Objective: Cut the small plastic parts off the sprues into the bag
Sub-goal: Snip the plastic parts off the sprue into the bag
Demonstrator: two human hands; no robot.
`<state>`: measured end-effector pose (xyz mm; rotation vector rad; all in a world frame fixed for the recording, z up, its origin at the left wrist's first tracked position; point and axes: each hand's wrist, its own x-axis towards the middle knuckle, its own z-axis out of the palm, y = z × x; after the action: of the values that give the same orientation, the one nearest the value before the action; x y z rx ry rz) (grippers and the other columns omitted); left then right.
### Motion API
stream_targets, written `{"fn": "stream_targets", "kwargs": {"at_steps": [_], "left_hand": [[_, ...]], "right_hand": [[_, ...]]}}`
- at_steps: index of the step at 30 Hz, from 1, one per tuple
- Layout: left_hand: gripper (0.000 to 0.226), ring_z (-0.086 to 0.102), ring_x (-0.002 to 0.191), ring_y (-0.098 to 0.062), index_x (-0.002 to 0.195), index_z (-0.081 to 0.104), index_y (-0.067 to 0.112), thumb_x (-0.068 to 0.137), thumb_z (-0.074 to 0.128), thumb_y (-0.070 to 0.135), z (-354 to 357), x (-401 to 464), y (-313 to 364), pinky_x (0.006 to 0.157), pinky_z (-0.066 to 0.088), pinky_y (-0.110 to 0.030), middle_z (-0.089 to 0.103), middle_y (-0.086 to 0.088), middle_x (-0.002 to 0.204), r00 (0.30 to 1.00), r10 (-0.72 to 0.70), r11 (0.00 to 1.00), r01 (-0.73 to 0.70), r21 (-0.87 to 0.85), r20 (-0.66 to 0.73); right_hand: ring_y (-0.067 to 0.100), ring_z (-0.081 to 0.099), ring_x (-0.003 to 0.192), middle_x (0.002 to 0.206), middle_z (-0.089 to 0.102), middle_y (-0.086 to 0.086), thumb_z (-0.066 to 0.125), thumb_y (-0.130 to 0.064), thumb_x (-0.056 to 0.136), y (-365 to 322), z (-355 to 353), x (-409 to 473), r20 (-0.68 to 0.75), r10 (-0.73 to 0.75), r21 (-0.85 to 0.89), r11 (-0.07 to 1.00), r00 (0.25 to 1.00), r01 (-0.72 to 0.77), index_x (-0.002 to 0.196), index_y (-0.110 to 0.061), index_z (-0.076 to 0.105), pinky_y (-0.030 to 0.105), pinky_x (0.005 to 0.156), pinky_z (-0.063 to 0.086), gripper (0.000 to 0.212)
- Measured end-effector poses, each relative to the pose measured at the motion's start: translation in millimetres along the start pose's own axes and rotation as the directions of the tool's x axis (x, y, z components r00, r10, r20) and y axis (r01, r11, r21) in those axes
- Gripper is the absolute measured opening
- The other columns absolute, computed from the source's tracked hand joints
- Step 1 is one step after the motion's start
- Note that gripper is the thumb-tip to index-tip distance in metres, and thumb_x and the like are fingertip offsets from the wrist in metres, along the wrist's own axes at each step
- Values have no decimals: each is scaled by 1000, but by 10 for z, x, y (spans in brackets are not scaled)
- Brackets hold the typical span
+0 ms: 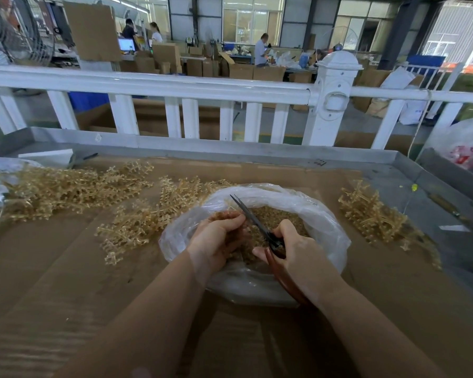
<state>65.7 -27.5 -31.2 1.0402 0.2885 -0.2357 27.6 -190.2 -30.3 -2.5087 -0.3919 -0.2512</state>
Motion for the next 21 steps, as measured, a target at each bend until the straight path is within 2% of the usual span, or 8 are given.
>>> {"fn": "stream_targets", "kwargs": {"at_steps": [3, 6, 10, 17, 21], "left_hand": [[8, 67, 61, -15, 94, 66, 4, 87, 62, 1, 1, 10, 0, 59, 59, -26, 70, -4, 66, 1000, -3, 1000, 2, -22, -22], [8, 69, 64, -17, 90, 66, 5, 82, 68, 4, 9, 16, 5, 65, 59, -30, 72, -5, 70, 1000, 2, 999, -3, -35, -27], [8, 71, 60, -18, 86, 66, 4, 80, 70, 1, 25, 12, 1, 49, 55, -28, 73, -8, 70, 999, 6, 1000, -7, -24, -52], [10, 70, 59, -19, 91, 65, 2, 82, 64, -1, 16, -21, 13, 48, 53, -25, 72, -8, 69, 999, -22, 1000, 22, -4, 34], [12, 70, 60, -18, 94, 65, 2, 83, 63, 0, 5, -28, 22, 48, 54, -25, 72, -8, 69, 997, -47, 999, 46, 9, 53]], "right_hand": [[11, 61, 71, 83, 62, -5, 59, -53, 85, -7, -7, -4, -7, 1, -1, 1000, 1000, -1, 95, -23, 40, 26, 68, 50, 37], [12, 62, 72, 83, 64, -4, 58, -54, 84, -23, -11, -3, -22, 2, 1, 1000, 1000, -2, 96, -20, 43, 30, 70, 52, 39], [9, 57, 69, 79, 59, -9, 56, -56, 85, -29, 1, -19, -36, 16, -3, 1000, 999, -16, 94, -25, 40, 26, 65, 45, 36], [13, 60, 79, 86, 61, -5, 55, -56, 85, -50, 15, 24, -1, 33, 48, 998, 999, -33, 94, -26, 39, 31, 72, 49, 36], [8, 59, 77, 86, 61, -8, 54, -57, 85, -51, 14, 45, 20, 30, 43, 999, 999, -31, 93, -28, 37, 24, 68, 46, 34]]}}
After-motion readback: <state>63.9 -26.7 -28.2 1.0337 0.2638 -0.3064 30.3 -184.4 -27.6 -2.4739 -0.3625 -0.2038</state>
